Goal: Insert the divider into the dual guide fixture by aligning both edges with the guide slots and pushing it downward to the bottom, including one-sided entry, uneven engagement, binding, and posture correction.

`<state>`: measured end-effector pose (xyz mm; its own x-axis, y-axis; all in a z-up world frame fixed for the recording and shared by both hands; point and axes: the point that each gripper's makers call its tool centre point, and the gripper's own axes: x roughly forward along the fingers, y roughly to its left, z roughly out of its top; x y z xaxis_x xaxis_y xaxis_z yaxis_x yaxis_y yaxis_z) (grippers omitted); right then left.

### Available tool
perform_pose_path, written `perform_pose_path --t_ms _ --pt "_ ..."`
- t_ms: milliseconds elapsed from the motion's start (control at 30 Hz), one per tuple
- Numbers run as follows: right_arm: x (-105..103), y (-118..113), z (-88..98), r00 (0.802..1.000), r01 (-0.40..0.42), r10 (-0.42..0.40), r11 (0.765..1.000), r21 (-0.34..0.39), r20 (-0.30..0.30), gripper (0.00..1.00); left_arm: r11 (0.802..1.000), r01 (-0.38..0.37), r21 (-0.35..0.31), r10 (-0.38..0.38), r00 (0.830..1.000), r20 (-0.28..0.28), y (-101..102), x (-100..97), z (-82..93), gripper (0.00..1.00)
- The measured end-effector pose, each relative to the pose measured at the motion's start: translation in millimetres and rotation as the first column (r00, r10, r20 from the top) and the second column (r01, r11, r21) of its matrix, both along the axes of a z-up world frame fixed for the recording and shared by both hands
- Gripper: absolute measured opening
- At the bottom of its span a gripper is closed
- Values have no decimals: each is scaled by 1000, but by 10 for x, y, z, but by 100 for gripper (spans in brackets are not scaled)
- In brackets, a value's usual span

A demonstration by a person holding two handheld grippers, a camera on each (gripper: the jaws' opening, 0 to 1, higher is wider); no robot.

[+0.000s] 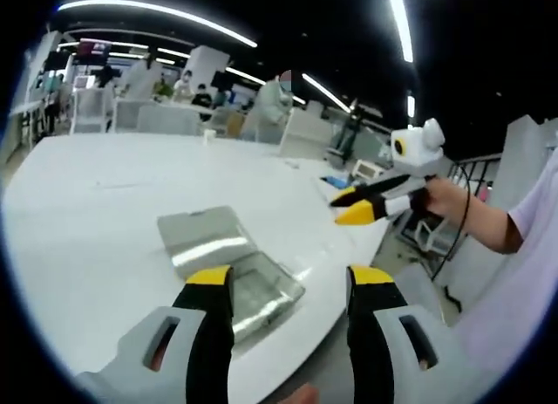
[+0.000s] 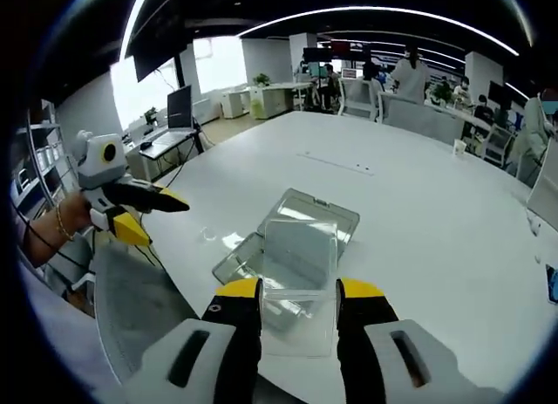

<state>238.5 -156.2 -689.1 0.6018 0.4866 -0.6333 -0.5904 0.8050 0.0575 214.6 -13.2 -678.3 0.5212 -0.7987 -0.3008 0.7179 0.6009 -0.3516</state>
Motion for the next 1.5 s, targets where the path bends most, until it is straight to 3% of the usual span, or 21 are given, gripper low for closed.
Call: perform_pose_path --t_ms 767,1500 --pt "-178 188 193 994 -89 88 996 12 65 29 998 46 -31 -46 999 2 -171 -24 126 45" --pt "-244 384 132 982 -173 175 984 -30 72 29 995 90 -47 -90 996 6 -325 43 253 41"
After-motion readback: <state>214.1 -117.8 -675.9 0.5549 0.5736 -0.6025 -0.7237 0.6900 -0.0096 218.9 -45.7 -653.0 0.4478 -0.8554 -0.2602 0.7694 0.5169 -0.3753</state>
